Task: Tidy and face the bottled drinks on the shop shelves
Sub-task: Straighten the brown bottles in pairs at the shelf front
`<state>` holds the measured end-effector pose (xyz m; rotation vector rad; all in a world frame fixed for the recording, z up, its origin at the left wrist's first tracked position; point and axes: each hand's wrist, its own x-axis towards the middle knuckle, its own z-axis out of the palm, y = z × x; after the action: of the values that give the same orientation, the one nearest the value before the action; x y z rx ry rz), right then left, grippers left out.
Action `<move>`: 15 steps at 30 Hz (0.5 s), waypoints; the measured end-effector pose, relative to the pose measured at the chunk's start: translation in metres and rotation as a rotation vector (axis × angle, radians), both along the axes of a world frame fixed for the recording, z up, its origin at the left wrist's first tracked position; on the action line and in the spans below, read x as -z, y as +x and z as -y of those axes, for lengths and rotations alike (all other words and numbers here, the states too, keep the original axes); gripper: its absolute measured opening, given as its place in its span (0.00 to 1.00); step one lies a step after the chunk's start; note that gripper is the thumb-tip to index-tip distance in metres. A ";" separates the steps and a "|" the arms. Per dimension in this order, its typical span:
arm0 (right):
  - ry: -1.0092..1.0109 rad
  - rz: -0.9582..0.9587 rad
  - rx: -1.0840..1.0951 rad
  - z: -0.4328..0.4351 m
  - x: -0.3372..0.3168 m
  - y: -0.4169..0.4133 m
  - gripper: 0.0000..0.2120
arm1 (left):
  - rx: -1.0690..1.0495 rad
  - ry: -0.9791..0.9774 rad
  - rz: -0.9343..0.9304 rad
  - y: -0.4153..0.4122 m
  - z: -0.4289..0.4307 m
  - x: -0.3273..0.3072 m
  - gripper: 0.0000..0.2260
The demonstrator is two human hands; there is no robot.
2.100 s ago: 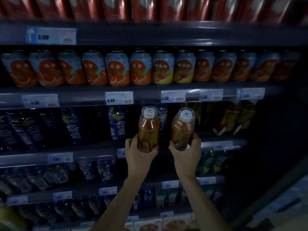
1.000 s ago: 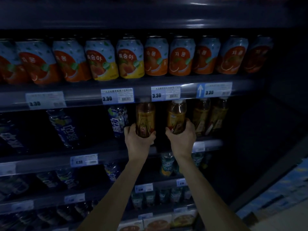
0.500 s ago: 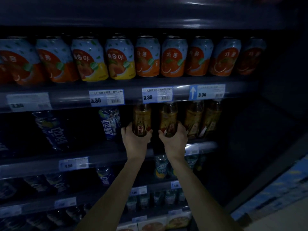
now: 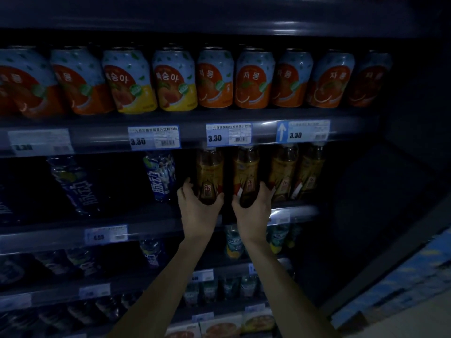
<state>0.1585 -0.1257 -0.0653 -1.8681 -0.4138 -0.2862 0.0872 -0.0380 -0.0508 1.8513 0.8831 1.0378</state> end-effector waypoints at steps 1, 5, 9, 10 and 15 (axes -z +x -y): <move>-0.005 -0.003 0.003 0.001 0.001 0.000 0.35 | -0.004 0.017 -0.017 -0.001 0.000 0.002 0.38; -0.008 0.004 -0.014 0.001 0.000 0.003 0.33 | -0.004 0.060 -0.028 -0.001 0.000 0.003 0.29; -0.007 0.006 -0.024 0.003 0.000 0.005 0.32 | -0.009 0.045 -0.017 0.003 0.003 0.003 0.30; -0.002 0.000 -0.028 0.003 -0.001 0.005 0.32 | -0.010 0.043 -0.027 0.004 0.004 0.003 0.30; 0.014 0.000 -0.021 0.003 -0.002 0.006 0.32 | -0.022 0.026 -0.066 0.009 0.007 0.004 0.31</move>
<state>0.1643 -0.1285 -0.0636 -1.8491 -0.4304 -0.2744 0.0958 -0.0449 -0.0549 1.9109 0.9347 1.0110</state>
